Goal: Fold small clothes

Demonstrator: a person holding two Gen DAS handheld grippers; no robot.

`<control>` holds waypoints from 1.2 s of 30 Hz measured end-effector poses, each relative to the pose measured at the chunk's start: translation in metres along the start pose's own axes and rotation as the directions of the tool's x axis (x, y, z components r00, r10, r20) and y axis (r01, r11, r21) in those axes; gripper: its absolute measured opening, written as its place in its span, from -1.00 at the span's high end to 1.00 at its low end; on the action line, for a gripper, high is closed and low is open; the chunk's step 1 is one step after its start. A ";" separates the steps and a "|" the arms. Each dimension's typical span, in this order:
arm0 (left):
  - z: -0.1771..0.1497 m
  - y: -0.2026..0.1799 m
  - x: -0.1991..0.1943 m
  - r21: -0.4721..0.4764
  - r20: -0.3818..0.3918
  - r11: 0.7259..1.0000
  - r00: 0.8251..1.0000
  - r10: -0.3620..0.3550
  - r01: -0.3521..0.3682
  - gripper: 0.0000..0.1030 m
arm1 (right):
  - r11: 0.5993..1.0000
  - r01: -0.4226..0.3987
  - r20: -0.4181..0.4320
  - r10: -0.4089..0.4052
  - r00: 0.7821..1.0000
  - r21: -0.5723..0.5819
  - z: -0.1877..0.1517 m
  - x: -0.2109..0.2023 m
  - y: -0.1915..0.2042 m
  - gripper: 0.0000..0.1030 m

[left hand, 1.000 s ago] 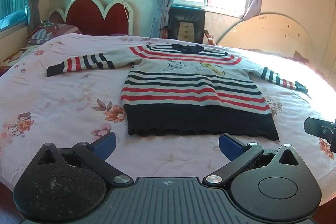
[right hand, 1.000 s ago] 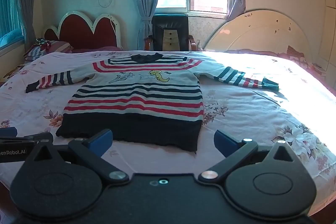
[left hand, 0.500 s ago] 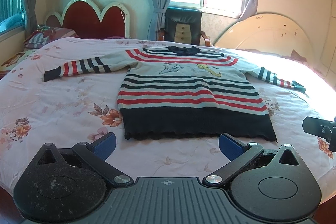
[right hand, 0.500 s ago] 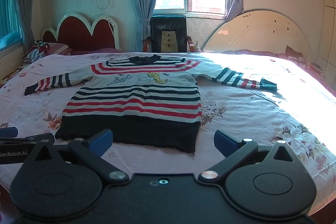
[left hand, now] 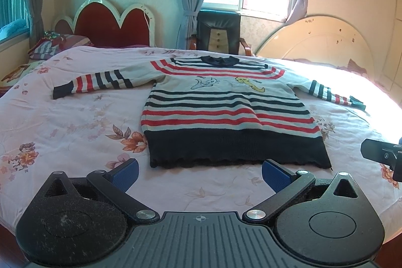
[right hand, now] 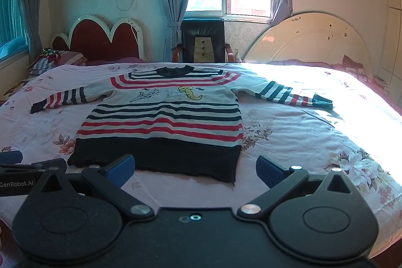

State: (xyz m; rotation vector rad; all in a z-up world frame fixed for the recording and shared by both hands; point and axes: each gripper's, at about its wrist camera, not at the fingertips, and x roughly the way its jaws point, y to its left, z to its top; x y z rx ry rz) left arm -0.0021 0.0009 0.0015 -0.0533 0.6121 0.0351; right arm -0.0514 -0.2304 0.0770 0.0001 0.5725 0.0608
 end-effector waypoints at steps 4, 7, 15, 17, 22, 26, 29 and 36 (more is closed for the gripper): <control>0.001 0.000 0.001 0.003 0.002 1.000 1.000 -0.002 0.002 -1.00 | 1.000 0.000 0.003 0.000 1.000 -0.001 0.000 -0.001 0.002 -0.98; 0.002 0.000 0.002 0.003 0.004 1.000 1.000 -0.003 0.003 -1.00 | 1.000 0.000 0.002 0.000 1.000 -0.002 0.001 -0.001 0.002 -0.98; 0.002 0.003 -0.002 0.008 0.008 1.000 1.000 -0.005 0.005 -1.00 | 1.000 0.001 0.005 -0.001 1.000 -0.001 0.002 -0.001 0.002 -0.98; 0.002 0.001 -0.002 0.010 0.008 1.000 1.000 -0.003 0.003 -1.00 | 1.000 0.001 0.006 -0.001 1.000 -0.001 0.002 -0.001 0.002 -0.98; 0.003 -0.001 -0.003 0.013 0.011 1.000 1.000 -0.002 0.002 -1.00 | 1.000 0.000 0.006 0.000 1.000 0.000 0.002 -0.001 0.002 -0.98; 0.003 -0.001 -0.002 0.014 0.011 1.000 1.000 -0.002 0.002 -1.00 | 1.000 0.001 0.004 -0.001 1.000 -0.001 0.002 -0.001 0.002 -0.98; 0.003 -0.001 -0.002 0.012 0.011 1.000 1.000 -0.001 0.000 -1.00 | 1.000 0.000 0.005 0.000 1.000 -0.001 0.002 -0.001 0.002 -0.98; 0.003 0.000 -0.002 0.014 0.009 1.000 1.000 0.002 -0.002 -1.00 | 1.000 0.000 0.002 0.000 1.000 0.002 0.003 0.000 0.002 -0.98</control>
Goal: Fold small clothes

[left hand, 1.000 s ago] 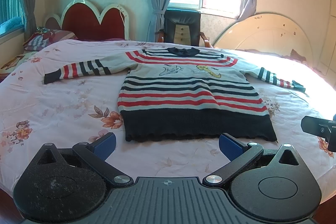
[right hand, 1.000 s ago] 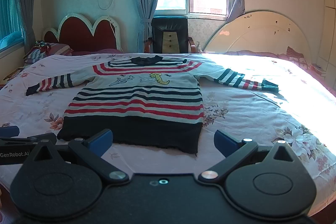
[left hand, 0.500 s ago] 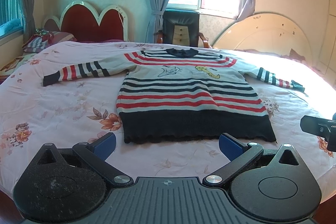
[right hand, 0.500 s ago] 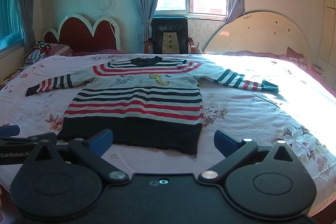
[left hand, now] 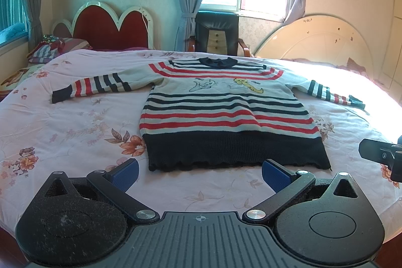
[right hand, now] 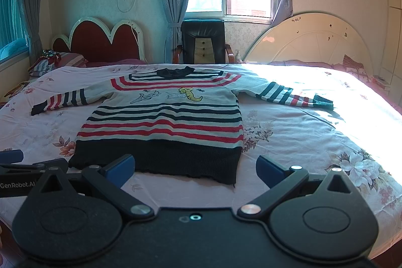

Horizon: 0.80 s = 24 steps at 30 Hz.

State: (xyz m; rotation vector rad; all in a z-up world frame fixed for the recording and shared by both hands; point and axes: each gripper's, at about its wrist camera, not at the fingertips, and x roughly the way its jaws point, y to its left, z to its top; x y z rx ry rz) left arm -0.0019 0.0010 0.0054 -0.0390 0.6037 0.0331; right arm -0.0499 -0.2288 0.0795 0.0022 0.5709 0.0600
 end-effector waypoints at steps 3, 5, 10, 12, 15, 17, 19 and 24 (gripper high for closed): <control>-0.002 -0.001 0.001 0.000 -0.002 1.000 1.000 0.000 0.000 -1.00 | 1.000 -0.001 0.000 0.001 1.000 0.001 0.000 0.000 0.000 -0.98; -0.002 0.000 0.002 -0.002 -0.003 1.000 1.000 0.003 -0.003 -1.00 | 1.000 0.000 0.000 0.000 1.000 0.001 0.000 0.000 0.000 -0.98; 0.004 0.007 0.007 -0.038 -0.022 0.999 1.000 -0.014 0.013 -1.00 | 1.000 -0.002 -0.002 0.002 1.000 0.002 -0.001 0.001 -0.001 -0.98; 0.010 0.010 0.013 -0.090 -0.008 0.995 0.999 -0.033 0.032 -1.00 | 1.000 0.003 -0.006 -0.003 1.000 0.012 0.000 0.004 -0.006 -0.98; 0.026 0.013 0.031 -0.132 -0.001 0.989 0.998 -0.066 0.065 -1.00 | 0.998 0.025 0.004 -0.025 1.000 0.054 0.007 0.012 -0.026 -0.98; 0.040 0.010 0.045 -0.119 0.016 0.986 0.993 -0.113 0.114 -1.00 | 0.994 0.050 0.014 -0.051 0.999 0.092 0.016 0.021 -0.044 -0.98; 0.054 0.004 0.058 -0.113 0.048 0.984 0.990 -0.134 0.139 -1.00 | 0.988 0.069 0.021 -0.073 0.997 0.139 0.026 0.031 -0.066 -0.98; 0.086 -0.026 0.113 -0.118 0.024 0.973 0.980 -0.195 0.197 -1.00 | 0.968 0.087 0.070 -0.106 0.992 0.234 0.055 0.066 -0.125 -0.96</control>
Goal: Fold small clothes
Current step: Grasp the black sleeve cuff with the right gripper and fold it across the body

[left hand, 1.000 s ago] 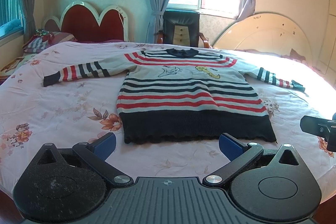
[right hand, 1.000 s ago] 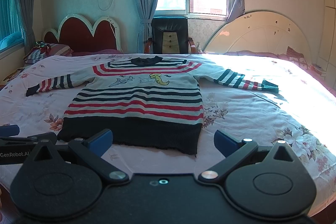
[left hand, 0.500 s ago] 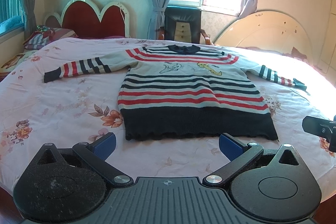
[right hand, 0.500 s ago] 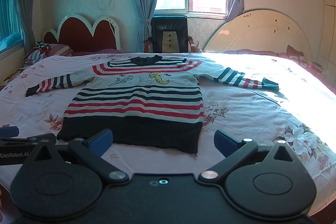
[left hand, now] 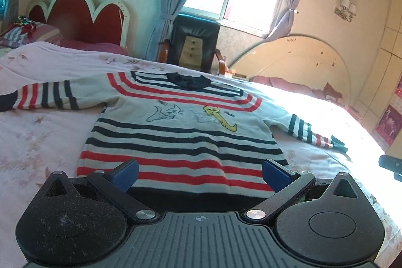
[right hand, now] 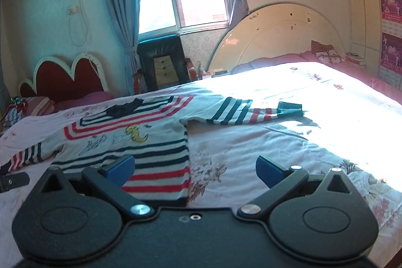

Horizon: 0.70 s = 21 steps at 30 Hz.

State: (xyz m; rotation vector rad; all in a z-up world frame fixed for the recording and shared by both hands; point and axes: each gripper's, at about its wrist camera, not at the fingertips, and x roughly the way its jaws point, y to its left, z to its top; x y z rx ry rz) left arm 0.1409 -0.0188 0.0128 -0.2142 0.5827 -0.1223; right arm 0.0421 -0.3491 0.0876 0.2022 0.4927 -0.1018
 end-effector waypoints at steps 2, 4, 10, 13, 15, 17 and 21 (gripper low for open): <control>0.009 -0.008 0.021 -0.001 0.001 1.000 1.000 -0.022 0.022 -1.00 | 0.998 0.006 0.013 -0.006 1.000 0.056 0.014 0.025 -0.024 -0.70; 0.017 -0.017 0.043 0.004 0.002 1.000 1.000 0.003 -0.003 -1.00 | 0.994 0.012 0.005 -0.013 1.000 0.109 0.026 0.055 -0.048 -0.34; 0.037 -0.033 0.119 -0.011 -0.068 0.995 0.993 0.099 -0.100 -1.00 | 0.949 0.057 -0.015 -0.055 0.998 0.309 0.049 0.158 -0.137 0.10; 0.045 -0.038 0.149 -0.036 -0.100 0.992 0.988 0.120 -0.124 -1.00 | 0.888 0.080 -0.049 -0.064 0.997 0.452 0.047 0.210 -0.187 0.13; 0.047 -0.040 0.163 -0.043 -0.114 0.989 0.984 0.136 -0.142 -1.00 | 0.848 0.095 -0.075 -0.066 0.995 0.522 0.041 0.242 -0.213 0.14; 0.048 -0.043 0.173 -0.027 -0.128 0.989 0.981 0.143 -0.147 -1.00 | 0.805 0.120 -0.104 -0.072 0.992 0.581 0.032 0.267 -0.233 0.13; 0.045 -0.045 0.182 -0.018 -0.152 0.986 0.975 0.160 -0.165 -1.00 | 0.734 0.099 -0.087 -0.054 0.995 0.672 0.018 0.290 -0.256 0.17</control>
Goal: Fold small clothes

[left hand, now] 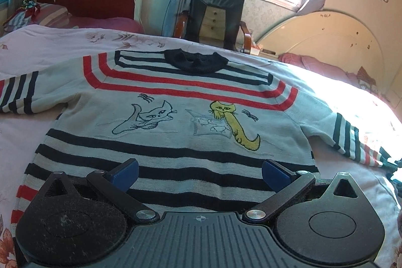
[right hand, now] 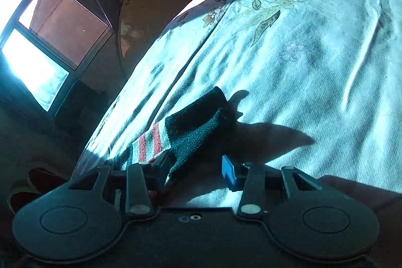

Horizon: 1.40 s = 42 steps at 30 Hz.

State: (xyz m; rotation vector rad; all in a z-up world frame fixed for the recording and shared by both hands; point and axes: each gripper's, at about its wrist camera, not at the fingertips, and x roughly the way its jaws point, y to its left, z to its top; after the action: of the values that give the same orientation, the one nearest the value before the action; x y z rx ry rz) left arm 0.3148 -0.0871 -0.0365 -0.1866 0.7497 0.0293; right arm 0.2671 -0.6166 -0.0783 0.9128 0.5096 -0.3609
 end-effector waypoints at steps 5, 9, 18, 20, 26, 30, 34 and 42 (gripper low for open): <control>0.002 0.012 0.010 -0.024 -0.021 0.999 0.999 0.026 -0.027 -1.00 | 1.000 -0.013 -0.020 0.013 1.000 -0.003 -0.002 0.017 0.000 0.84; 0.011 0.027 0.018 -0.008 -0.024 0.998 0.998 0.057 -0.057 -1.00 | 0.998 0.007 0.005 -0.006 1.000 -0.070 -0.009 0.021 0.012 0.85; 0.032 0.075 0.044 -0.045 -0.012 0.999 0.999 -0.032 0.031 -1.00 | 0.924 -0.145 -0.011 0.151 0.989 -0.354 -0.033 0.008 0.132 0.86; 0.039 0.084 0.048 -0.061 -0.005 0.997 0.998 -0.057 0.056 -1.00 | 0.889 -0.205 -0.058 0.199 0.978 -0.408 -0.058 0.010 0.166 0.86; 0.060 0.122 0.050 -0.081 0.021 0.991 0.994 -0.107 0.108 -1.00 | 0.837 -0.365 -0.248 0.283 0.926 -0.409 -0.148 0.030 0.232 0.86; 0.073 0.147 0.054 -0.105 0.025 0.989 0.994 -0.103 0.106 -0.99 | 0.816 -0.417 -0.332 0.294 0.896 -0.401 -0.204 0.043 0.266 0.86; 0.076 0.166 0.062 -0.151 0.018 0.981 0.993 -0.120 0.121 -0.99 | 0.802 -0.429 -0.385 0.273 0.882 -0.415 -0.247 0.055 0.286 0.86; 0.066 0.160 0.089 -0.215 -0.025 0.957 0.978 -0.206 0.196 -0.99 | 0.742 -0.385 -0.355 0.210 0.911 -0.550 -0.280 0.052 0.299 0.66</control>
State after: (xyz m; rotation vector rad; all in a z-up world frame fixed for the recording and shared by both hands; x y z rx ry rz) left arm 0.4096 0.0784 -0.0747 -0.4676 0.7714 -0.0892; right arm 0.3862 -0.2220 -0.0542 0.3883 0.6673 0.2376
